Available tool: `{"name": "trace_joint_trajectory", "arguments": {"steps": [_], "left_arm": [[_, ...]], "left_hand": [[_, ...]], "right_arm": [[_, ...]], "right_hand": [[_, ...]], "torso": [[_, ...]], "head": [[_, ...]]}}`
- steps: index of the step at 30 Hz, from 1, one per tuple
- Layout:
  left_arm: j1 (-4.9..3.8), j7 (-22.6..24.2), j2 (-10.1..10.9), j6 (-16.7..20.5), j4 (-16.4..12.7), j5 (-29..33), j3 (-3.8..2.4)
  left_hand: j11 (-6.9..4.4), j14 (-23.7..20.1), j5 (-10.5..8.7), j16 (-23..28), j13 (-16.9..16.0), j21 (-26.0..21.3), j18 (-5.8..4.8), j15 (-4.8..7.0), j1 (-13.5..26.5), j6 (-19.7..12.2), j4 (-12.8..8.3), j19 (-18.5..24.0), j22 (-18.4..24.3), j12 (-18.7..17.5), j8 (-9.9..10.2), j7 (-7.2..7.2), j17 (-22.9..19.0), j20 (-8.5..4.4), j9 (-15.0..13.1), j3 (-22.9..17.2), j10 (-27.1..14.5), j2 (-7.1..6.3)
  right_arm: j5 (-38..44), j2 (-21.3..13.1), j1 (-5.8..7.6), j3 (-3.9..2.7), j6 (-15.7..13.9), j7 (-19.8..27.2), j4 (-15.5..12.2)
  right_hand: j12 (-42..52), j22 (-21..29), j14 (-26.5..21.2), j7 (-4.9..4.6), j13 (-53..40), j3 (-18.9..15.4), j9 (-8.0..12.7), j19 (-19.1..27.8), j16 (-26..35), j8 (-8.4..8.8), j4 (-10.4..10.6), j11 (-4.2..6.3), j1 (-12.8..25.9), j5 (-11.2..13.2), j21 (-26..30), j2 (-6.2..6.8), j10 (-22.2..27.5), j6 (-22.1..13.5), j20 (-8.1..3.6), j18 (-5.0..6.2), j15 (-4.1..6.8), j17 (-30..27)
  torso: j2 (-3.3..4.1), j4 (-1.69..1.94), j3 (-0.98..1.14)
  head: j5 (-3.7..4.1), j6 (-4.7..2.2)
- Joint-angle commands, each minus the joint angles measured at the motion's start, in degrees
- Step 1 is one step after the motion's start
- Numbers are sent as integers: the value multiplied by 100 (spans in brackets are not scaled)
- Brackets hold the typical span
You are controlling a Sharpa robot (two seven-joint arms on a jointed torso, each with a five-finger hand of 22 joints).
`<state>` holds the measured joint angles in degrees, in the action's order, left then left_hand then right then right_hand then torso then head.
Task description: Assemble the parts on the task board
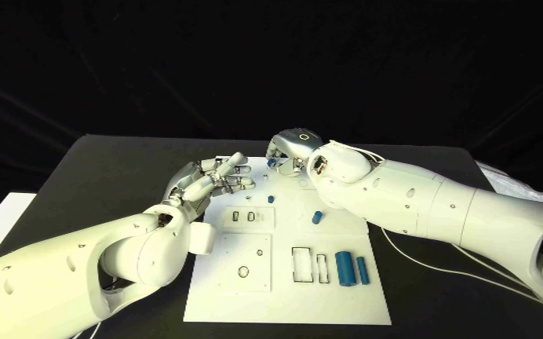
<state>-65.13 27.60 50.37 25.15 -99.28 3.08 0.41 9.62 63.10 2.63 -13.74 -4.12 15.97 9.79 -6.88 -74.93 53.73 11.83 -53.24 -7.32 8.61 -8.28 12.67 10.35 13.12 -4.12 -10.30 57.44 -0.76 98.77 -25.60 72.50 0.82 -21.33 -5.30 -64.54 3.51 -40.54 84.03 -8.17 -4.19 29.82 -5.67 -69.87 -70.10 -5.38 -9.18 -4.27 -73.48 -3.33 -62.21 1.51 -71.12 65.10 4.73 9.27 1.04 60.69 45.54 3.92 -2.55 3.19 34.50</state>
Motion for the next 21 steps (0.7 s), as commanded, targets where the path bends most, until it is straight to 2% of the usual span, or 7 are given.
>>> {"name": "trace_joint_trajectory", "arguments": {"steps": [1,4,9,12,21], "left_arm": [[-7,26,-14,-126,-6,13,-5],[-7,24,-20,-131,1,13,-5],[-7,23,-22,-134,7,0,-5],[-7,21,-21,-134,8,-3,-5],[-7,13,-28,-147,9,-5,-5]], "left_hand": [[33,-14,19,40,7,-24,63,-10,-20,8,-23,-31,5,-19,24,46,6,14,5,3,17,51],[34,-16,19,42,7,-26,63,-10,-21,8,-25,-30,6,-21,26,46,7,15,5,4,17,50],[34,-19,19,46,7,-29,62,-11,-23,8,-30,-29,9,-24,28,46,8,16,6,5,17,50],[34,-19,19,46,7,-29,62,-11,-23,8,-30,-29,9,-24,28,46,8,16,6,5,17,50],[34,-19,19,46,7,-29,62,-11,-23,8,-30,-29,9,-24,28,46,8,16,6,5,17,50]], "right_arm": [[30,50,-11,-3,69,-108,57],[81,74,-16,-2,181,-173,84],[120,88,-19,-2,267,-235,102],[139,101,-19,-2,264,-264,107],[233,191,-20,-1,155,-456,178]], "right_hand": [[2,-4,169,1,8,43,-2,20,-38,24,6,12,-101,-17,-34,-39,45,-38,4,-51,-18,9],[3,-11,170,0,9,41,-3,21,-47,29,5,10,-96,-19,-41,-22,51,-41,7,-51,-21,19],[3,-11,170,0,9,41,-3,21,-47,29,5,10,-96,-19,-41,-22,51,-41,7,-51,-21,19],[4,-9,170,-1,9,40,-3,23,-46,30,5,10,-95,-20,-41,-20,52,-42,8,-51,-21,17],[4,19,163,-6,13,37,-4,47,-37,41,24,3,-70,-28,-31,-2,69,-50,15,-44,-28,0]], "torso": [[3,-9,2],[4,-12,-4],[12,-6,3],[17,-3,6],[24,7,-3]], "head": [[-6,11],[7,23],[16,45],[18,52],[31,36]]}}
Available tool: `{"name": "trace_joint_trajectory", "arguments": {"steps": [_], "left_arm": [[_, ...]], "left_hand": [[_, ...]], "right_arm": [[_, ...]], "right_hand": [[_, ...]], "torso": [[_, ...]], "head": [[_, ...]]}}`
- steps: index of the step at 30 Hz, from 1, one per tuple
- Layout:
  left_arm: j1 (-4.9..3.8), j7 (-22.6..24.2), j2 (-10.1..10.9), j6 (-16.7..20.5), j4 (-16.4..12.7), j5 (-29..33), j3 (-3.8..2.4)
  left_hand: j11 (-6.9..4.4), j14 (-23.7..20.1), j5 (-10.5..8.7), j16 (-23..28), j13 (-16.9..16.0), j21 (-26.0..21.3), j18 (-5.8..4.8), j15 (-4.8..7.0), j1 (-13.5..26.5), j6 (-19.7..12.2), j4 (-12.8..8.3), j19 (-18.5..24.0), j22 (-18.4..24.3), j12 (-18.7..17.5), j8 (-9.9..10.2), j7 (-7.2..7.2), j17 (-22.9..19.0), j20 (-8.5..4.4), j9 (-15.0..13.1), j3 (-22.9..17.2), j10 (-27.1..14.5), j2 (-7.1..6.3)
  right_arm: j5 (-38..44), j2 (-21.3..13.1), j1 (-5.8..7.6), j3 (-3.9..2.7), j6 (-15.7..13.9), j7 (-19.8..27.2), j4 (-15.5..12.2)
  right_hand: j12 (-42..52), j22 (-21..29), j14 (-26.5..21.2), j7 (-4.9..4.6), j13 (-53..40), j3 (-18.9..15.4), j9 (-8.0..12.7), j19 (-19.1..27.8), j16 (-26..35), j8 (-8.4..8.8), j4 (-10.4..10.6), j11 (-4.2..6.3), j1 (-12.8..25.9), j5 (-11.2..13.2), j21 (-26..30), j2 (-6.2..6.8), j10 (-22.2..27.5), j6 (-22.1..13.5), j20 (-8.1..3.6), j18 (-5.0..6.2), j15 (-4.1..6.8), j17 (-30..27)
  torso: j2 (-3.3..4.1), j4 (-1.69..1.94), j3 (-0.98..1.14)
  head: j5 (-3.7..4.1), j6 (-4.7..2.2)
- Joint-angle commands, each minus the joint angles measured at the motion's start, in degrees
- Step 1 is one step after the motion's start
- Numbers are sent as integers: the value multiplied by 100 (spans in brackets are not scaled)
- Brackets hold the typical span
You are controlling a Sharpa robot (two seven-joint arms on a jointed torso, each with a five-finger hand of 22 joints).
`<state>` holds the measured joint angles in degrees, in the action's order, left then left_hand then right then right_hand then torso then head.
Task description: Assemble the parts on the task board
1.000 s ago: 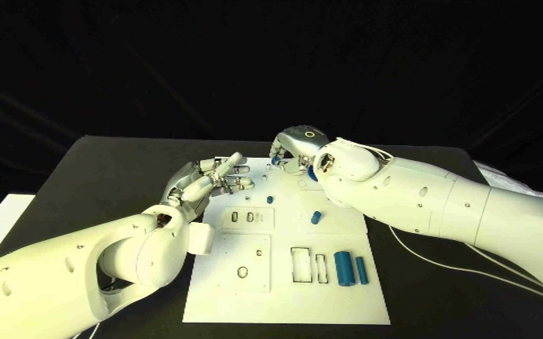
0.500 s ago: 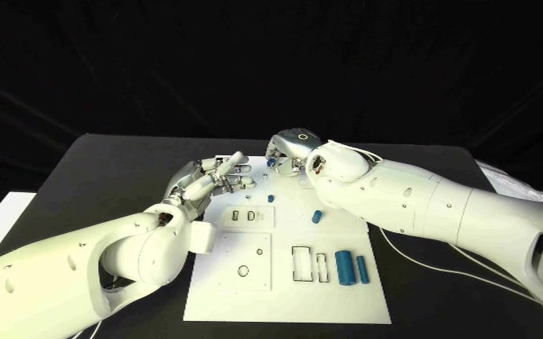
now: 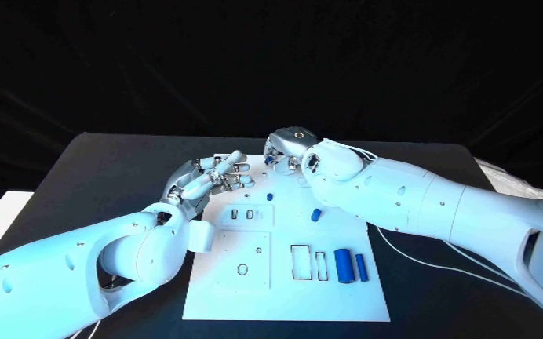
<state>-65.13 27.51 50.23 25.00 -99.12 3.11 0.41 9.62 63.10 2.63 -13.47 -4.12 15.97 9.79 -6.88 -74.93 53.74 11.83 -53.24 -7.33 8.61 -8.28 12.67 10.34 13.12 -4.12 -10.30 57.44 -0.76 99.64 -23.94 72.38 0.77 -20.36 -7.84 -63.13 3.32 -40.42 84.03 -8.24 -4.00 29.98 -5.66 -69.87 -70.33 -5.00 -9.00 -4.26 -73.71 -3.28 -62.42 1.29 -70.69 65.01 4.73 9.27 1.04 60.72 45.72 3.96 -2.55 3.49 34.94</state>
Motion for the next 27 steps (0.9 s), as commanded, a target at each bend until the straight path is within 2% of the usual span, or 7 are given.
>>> {"name": "trace_joint_trajectory", "arguments": {"steps": [1,8,10,13,17,21,27], "left_arm": [[-6,24,-14,-133,-6,-8,-5],[-6,29,-19,-129,-2,-8,-5],[-6,26,-20,-130,0,-8,-5],[-6,20,-19,-131,2,-8,-5],[-7,17,-17,-136,5,-8,-4],[-7,16,-6,-166,17,-4,-4],[-6,40,57,-245,18,0,-4]], "left_hand": [[34,-19,19,18,8,-29,62,-11,-23,8,-30,-29,9,-25,28,46,9,16,6,5,17,50],[34,-19,19,18,8,-29,62,-11,-23,8,-30,-29,9,-25,28,46,9,16,6,5,17,50],[34,-19,19,18,8,-29,62,-11,-23,8,-30,-29,9,-25,28,46,9,16,6,5,17,50],[34,-19,19,18,8,-29,62,-11,-23,8,-30,-29,9,-25,28,46,9,16,6,5,17,50],[34,-19,19,18,8,-29,62,-11,-23,8,-30,-29,9,-25,28,46,9,16,6,5,17,50],[34,-19,19,18,8,-29,62,-11,-23,8,-30,-29,9,-25,28,46,9,16,6,5,17,50],[35,-31,19,37,9,-43,62,-15,-27,7,-48,-21,19,-39,41,44,17,20,9,12,15,50]], "right_arm": [[150,34,-8,4,55,-213,52],[142,96,-8,4,88,-201,130],[126,107,-8,4,96,-180,143],[102,112,-7,4,86,-157,150],[87,60,-7,5,-22,-134,85],[19,-221,-7,2,-158,-139,-244],[-311,-1118,42,-53,-280,-173,-1185]], "right_hand": [[23,7,163,1,-7,20,-6,47,-15,3,6,2,-48,-33,-10,21,27,-40,15,-44,-27,-4],[4,202,115,-50,28,18,18,185,88,98,56,-48,23,-32,97,106,222,-175,47,-10,-73,-157],[7,531,33,-127,51,32,78,383,297,160,82,-127,75,-47,304,200,535,-435,85,45,-151,-435],[15,1035,-105,-168,50,-2,185,685,689,155,88,-222,98,-54,649,361,1063,-937,149,136,-227,-926],[22,1101,-174,-189,47,-121,189,724,989,149,79,-266,36,-60,736,413,1410,-1192,185,137,-252,-1279],[46,1115,-166,-193,40,-144,178,714,1011,137,81,-264,12,-90,747,402,1392,-1175,187,139,-249,-1298],[176,1161,-111,-163,21,-221,145,673,1013,104,175,-216,48,-137,778,389,1063,-995,168,142,-218,-1283]], "torso": [[6,4,-5],[11,7,-10],[12,5,-8],[12,3,-8],[11,3,-6],[12,10,-1],[-6,-60,11]], "head": [[0,-9],[10,-16],[2,-18],[0,-20],[-8,-20],[-8,-18],[-40,-30]]}}
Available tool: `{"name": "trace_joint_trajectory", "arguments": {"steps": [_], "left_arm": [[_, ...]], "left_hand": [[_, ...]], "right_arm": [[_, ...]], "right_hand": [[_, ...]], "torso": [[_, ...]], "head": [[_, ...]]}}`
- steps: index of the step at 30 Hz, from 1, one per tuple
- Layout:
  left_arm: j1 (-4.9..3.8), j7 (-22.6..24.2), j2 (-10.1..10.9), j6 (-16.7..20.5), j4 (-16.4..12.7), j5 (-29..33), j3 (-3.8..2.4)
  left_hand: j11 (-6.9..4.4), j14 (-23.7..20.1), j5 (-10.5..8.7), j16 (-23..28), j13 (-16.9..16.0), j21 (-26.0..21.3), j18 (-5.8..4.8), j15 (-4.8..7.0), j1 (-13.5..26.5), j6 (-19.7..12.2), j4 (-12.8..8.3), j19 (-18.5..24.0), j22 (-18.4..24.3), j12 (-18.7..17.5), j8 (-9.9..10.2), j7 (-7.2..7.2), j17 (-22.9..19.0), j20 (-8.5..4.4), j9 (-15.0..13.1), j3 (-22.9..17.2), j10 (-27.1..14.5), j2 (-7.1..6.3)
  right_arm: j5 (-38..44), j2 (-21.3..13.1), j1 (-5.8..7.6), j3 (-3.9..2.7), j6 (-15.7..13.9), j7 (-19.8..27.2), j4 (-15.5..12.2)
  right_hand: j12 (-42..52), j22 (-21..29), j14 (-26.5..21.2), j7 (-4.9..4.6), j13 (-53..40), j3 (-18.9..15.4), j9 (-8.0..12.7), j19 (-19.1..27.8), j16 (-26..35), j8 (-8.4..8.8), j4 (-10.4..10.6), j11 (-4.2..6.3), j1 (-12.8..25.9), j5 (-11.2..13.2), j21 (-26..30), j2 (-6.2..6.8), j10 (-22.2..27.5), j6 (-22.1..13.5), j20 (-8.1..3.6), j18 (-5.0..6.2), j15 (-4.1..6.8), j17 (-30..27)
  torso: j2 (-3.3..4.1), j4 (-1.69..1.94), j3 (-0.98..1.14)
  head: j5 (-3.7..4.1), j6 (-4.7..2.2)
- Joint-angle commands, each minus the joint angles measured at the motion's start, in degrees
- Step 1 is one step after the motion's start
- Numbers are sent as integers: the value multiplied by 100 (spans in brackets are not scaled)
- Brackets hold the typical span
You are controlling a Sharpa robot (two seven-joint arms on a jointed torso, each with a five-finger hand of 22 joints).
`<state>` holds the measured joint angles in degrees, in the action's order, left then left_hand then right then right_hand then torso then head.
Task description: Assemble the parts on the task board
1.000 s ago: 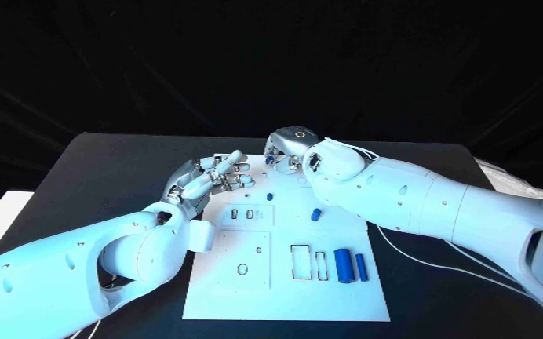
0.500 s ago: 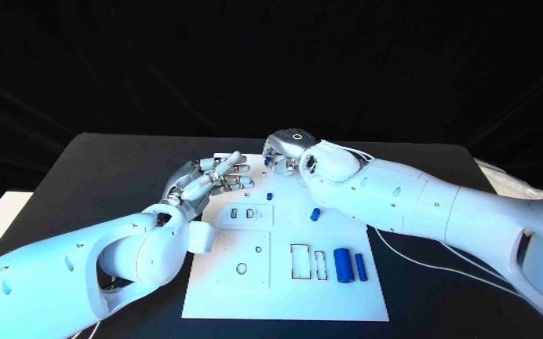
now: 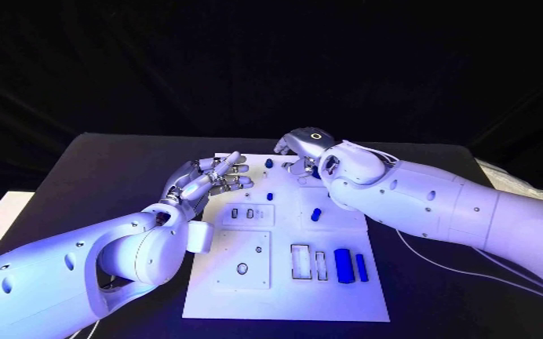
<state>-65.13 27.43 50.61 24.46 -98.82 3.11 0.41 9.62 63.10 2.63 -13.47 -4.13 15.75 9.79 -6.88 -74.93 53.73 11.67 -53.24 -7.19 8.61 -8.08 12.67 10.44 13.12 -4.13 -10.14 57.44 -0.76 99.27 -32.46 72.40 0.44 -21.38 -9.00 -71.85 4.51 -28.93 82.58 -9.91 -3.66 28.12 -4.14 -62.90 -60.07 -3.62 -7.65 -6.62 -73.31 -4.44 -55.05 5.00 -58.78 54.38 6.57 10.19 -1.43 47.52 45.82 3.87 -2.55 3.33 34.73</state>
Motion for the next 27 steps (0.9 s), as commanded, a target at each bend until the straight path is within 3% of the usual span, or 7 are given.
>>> {"name": "trace_joint_trajectory", "arguments": {"steps": [1,5,8,11,13,20,27], "left_arm": [[-7,49,29,-194,-15,0,-5],[-7,50,56,-204,-26,2,-5],[-6,43,54,-216,-17,2,-4],[-6,37,47,-225,-5,4,-4],[-5,34,42,-230,3,7,-3],[-2,33,31,-246,21,13,-3],[0,36,16,-261,25,14,-2]], "left_hand": [[35,-31,19,37,10,-21,62,-15,-27,7,-32,-21,6,-39,20,44,6,20,10,-4,16,50],[35,-31,19,37,10,-21,62,-15,-27,7,-32,-21,6,-39,20,44,6,20,10,-4,16,50],[35,-31,19,37,10,-21,62,-15,-27,7,-32,-21,6,-39,20,44,6,20,10,-4,16,50],[35,-31,19,37,10,-21,62,-15,-27,7,-32,-21,6,-39,20,44,6,20,10,-4,16,50],[35,-31,19,37,10,-21,62,-15,-27,7,-32,-21,6,-39,20,44,6,20,10,-4,16,50],[33,-34,20,45,10,-27,63,-16,-37,9,-45,-19,10,-45,25,39,10,21,10,-6,18,56],[33,-34,20,45,10,-27,63,-16,-37,9,-45,-19,10,-45,25,39,10,21,10,-6,18,56]], "right_arm": [[-405,-411,63,-27,-180,-57,-444],[-1062,-911,148,-41,-41,-131,-825],[-1499,-1139,188,-45,130,-225,-917],[-1696,-1239,204,-46,309,-313,-898],[-1775,-1269,211,-47,420,-365,-854],[-1766,-1183,211,-46,738,-515,-630],[-1686,-945,188,-43,895,-547,-365]], "right_hand": [[131,14,84,8,-33,-42,-10,-44,-132,-33,78,44,40,-27,34,16,-300,93,-22,50,46,190],[543,-782,316,40,-210,-154,-37,-505,-816,-81,233,205,193,-269,-504,100,-1214,287,-80,-79,168,1052],[866,-1369,443,140,-446,-386,-22,-828,-1317,-46,358,342,335,-557,-909,262,-1738,280,-177,-177,279,1686],[1253,-1654,456,206,-812,-651,-10,-972,-1498,-29,484,409,412,-713,-1114,350,-1985,248,-257,-226,349,1891],[1710,-1889,458,222,-1328,-905,-3,-1071,-1658,-34,595,459,379,-795,-1282,360,-1896,211,-297,-265,373,2071],[3711,-2222,470,193,-3644,-1401,1,-1141,-2003,-32,921,391,198,-837,-1526,218,-1339,49,-244,-315,321,2507],[4524,-2333,481,164,-4619,-1572,-7,-1160,-2116,-42,1067,363,91,-828,-1610,170,-1309,6,-219,-326,294,2656]], "torso": [[-22,-75,20],[-41,-144,43],[-52,-167,63],[-57,-172,79],[-58,-171,90],[-46,-162,101],[-49,-157,87]], "head": [[-33,-10],[-35,-25],[-43,-26],[-49,-27],[-43,-17],[-44,-4],[-38,12]]}}
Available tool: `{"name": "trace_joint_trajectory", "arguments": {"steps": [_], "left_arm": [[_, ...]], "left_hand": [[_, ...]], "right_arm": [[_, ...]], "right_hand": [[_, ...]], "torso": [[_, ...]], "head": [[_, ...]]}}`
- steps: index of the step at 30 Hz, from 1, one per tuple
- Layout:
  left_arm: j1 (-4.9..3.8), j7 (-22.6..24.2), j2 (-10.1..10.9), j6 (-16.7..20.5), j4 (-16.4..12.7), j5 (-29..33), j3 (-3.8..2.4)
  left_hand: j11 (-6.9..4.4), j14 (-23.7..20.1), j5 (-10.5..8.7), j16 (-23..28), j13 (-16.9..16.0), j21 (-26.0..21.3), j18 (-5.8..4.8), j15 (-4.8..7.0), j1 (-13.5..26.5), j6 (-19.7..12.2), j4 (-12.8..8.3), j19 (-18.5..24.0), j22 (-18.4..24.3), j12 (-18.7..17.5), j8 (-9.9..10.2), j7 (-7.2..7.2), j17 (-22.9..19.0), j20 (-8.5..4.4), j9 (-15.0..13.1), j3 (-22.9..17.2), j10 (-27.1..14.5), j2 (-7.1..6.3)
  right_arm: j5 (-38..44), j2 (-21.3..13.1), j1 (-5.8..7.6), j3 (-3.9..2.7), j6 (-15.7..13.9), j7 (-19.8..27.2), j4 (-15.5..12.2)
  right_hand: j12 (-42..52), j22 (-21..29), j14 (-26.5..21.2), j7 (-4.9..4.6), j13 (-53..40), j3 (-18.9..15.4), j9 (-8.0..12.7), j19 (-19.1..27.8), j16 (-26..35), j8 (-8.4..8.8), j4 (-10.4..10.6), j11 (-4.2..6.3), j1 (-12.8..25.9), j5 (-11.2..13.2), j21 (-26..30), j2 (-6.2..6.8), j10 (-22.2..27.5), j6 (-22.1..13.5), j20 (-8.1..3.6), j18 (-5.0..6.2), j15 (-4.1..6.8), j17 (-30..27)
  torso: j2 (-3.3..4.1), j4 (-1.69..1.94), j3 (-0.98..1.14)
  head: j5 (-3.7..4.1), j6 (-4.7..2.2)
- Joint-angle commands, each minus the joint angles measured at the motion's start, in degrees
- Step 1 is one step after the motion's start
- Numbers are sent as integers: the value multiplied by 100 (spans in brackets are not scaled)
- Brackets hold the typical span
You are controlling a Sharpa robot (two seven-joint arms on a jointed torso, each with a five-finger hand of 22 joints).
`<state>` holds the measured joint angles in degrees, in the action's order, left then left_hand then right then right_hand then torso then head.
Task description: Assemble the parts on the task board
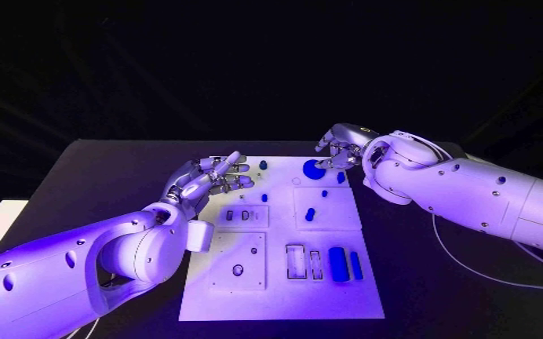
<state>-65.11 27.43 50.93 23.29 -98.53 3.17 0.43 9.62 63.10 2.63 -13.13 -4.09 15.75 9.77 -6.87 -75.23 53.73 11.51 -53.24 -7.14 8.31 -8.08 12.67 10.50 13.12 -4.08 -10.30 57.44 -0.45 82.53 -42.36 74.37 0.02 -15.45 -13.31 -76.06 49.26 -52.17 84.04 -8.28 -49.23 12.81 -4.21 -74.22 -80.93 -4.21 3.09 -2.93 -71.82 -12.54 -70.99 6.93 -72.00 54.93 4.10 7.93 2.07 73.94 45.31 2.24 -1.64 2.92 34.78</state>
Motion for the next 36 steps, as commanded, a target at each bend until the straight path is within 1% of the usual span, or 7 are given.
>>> {"name": "trace_joint_trajectory", "arguments": {"steps": [1,6,11,13,15,22,36], "left_arm": [[-3,35,-17,-145,-3,9,-4],[-2,30,-21,-145,5,9,-4],[-2,27,-19,-146,5,9,-4],[-2,25,-20,-145,7,9,-4],[-2,24,-20,-144,7,9,-4],[-1,24,-19,-139,15,9,-4],[1,20,-23,-140,34,9,-3]], "left_hand": [[33,-34,20,11,5,-27,64,-16,-6,9,-29,-19,5,-15,25,39,5,21,5,10,19,25],[33,-34,20,11,5,-27,64,-16,-6,9,-29,-19,5,-15,25,39,5,21,5,10,19,25],[33,-34,20,11,5,-27,64,-16,-6,9,-29,-19,5,-15,25,39,5,21,5,10,19,25],[33,-34,20,11,5,-27,64,-16,-6,9,-29,-19,5,-15,25,39,5,21,5,10,19,25],[33,-34,20,11,5,-27,64,-16,-6,9,-29,-19,5,-15,25,39,5,21,5,10,19,25],[33,-34,20,11,5,-27,64,-16,-6,9,-29,-19,5,-15,25,39,5,21,5,10,19,25],[33,-34,20,11,5,-27,64,-16,-6,9,-29,-19,5,-15,25,39,5,21,5,10,19,25]], "right_arm": [[-7,76,-13,1,326,-118,85],[16,213,-40,4,502,-142,224],[24,310,-72,6,612,-166,338],[25,333,-81,6,635,-178,367],[26,345,-87,6,648,-186,381],[25,354,-96,7,692,-193,395],[64,334,-98,6,627,-224,441]], "right_hand": [[129,-26,339,-2,-164,-59,-1,-32,-48,15,12,-8,-73,-19,-28,-32,7,-51,32,-102,-58,40],[313,-61,347,-4,-371,-83,-3,-41,-84,10,37,-12,-95,-19,-53,-52,-41,-48,36,-107,-62,95],[404,-70,347,-6,-479,-95,-4,-40,-94,7,51,-13,-113,-18,-61,-71,-60,-48,39,-108,-64,105],[436,-74,346,-6,-513,-94,-5,-40,-93,6,52,-13,-121,-20,-64,-78,-70,-46,39,-109,-64,103],[486,-80,346,-6,-569,-95,-6,-42,-97,3,54,-13,-132,-23,-69,-86,-87,-41,40,-109,-64,109],[629,-103,349,-3,-726,-105,-13,-48,-115,-11,66,-12,-151,-41,-86,-108,-135,-15,41,-112,-64,133],[727,-160,356,2,-849,-84,-21,-67,-145,-33,80,-5,-196,-64,-124,-175,-156,28,39,-121,-61,177]], "torso": [[2,5,-6],[0,9,-13],[2,-1,-8],[2,1,-8],[1,8,-10],[3,3,-7],[1,10,-5]], "head": [[-2,14],[5,31],[2,42],[8,43],[14,48],[10,62],[17,84]]}}
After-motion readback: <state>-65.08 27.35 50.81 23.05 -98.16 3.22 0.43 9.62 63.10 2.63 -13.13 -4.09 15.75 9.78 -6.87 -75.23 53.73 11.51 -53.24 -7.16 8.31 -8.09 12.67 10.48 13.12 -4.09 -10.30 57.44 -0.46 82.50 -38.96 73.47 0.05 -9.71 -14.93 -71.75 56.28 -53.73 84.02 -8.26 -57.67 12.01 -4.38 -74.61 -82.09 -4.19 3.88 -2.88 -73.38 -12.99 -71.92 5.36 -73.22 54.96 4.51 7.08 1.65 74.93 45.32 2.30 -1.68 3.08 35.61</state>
